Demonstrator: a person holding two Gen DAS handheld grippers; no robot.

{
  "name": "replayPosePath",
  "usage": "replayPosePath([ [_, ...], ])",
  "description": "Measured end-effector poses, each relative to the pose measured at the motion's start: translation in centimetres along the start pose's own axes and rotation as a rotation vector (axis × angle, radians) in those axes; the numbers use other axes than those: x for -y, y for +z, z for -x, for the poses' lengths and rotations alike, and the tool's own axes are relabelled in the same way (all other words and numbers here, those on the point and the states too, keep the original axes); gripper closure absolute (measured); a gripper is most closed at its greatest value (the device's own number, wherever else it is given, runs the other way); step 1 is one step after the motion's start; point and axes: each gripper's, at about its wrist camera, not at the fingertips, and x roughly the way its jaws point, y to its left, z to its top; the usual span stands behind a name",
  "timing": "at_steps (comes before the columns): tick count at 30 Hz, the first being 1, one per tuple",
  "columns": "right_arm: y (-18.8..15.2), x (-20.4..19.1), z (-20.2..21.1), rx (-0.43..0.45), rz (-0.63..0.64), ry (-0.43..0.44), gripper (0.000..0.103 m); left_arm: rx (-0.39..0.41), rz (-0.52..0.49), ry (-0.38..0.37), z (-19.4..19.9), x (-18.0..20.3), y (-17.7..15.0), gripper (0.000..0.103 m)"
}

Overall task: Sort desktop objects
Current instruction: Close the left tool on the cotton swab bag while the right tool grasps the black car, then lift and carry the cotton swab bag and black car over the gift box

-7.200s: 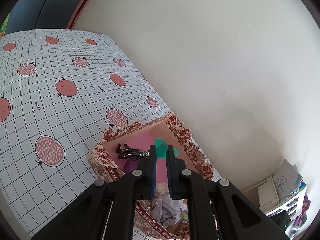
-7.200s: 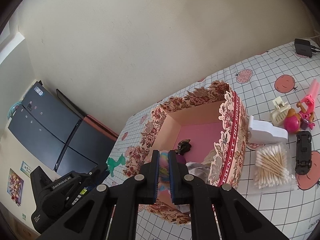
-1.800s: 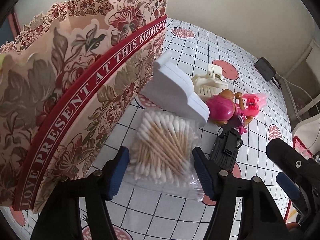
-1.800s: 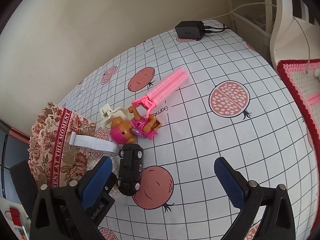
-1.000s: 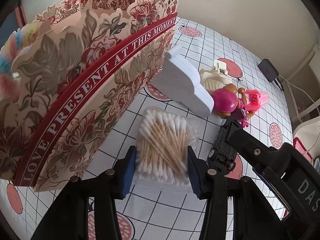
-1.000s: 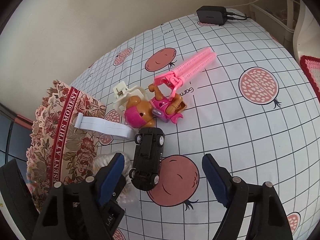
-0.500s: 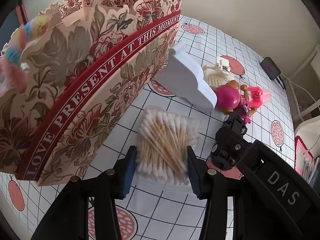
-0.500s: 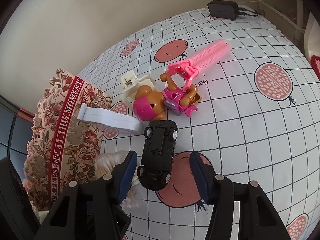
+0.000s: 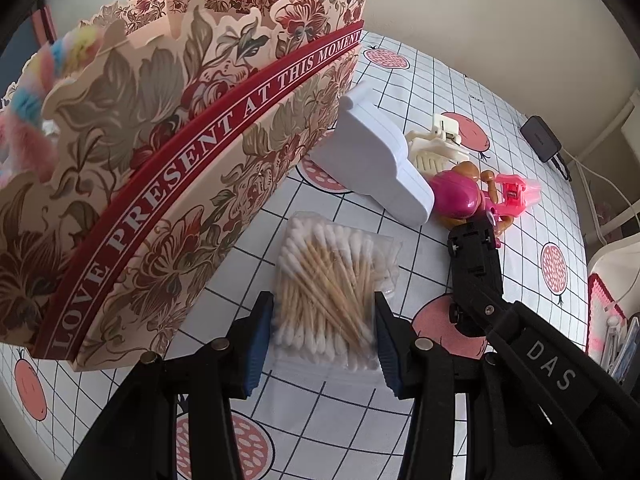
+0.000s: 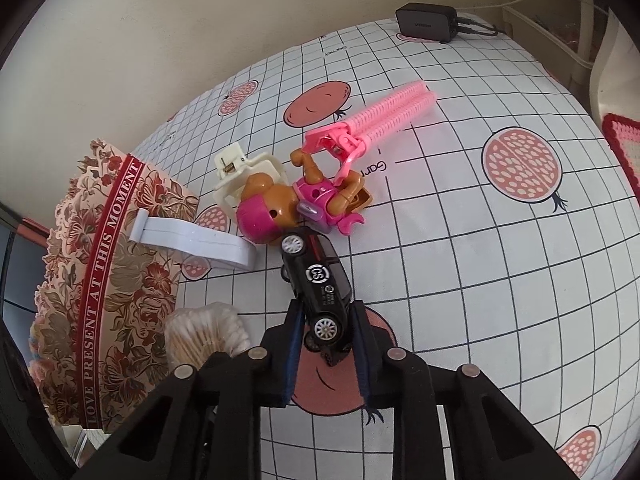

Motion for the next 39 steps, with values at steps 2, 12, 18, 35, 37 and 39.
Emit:
replayPosePath([
  [2, 0.0, 0.2, 0.1, 0.003, -0.012, 0.006, 0.079, 0.0, 0.0, 0.0, 0.0, -0.1, 0.0, 0.053],
  [12, 0.4, 0.5, 1.7, 0.052, -0.028, 0.027, 0.08, -0.011, 0.003, -0.019, 0.1, -0.5, 0.1, 0.053],
  [18, 0.8, 0.5, 3.1, 0.09, -0.048, 0.048, 0.081, -0.009, -0.005, -0.037, 0.5, 0.3, 0.9, 0.054],
  [35, 1.5, -1.0, 9.7, 0.307, -0.034, 0.118, 0.081, 0.094, -0.008, -0.118, 5.3, 0.3, 2.0, 0.054],
  [37, 1.6, -1.1, 10.4, 0.334, -0.036, 0.129, 0.081, 0.121, -0.005, -0.136, 6.4, 0.2, 2.1, 0.054],
  [39, 1.6, -1.2, 11.0, 0.354, -0.031, 0.137, 0.081, 0.148, -0.005, -0.153, 7.4, 0.1, 2.3, 0.054],
])
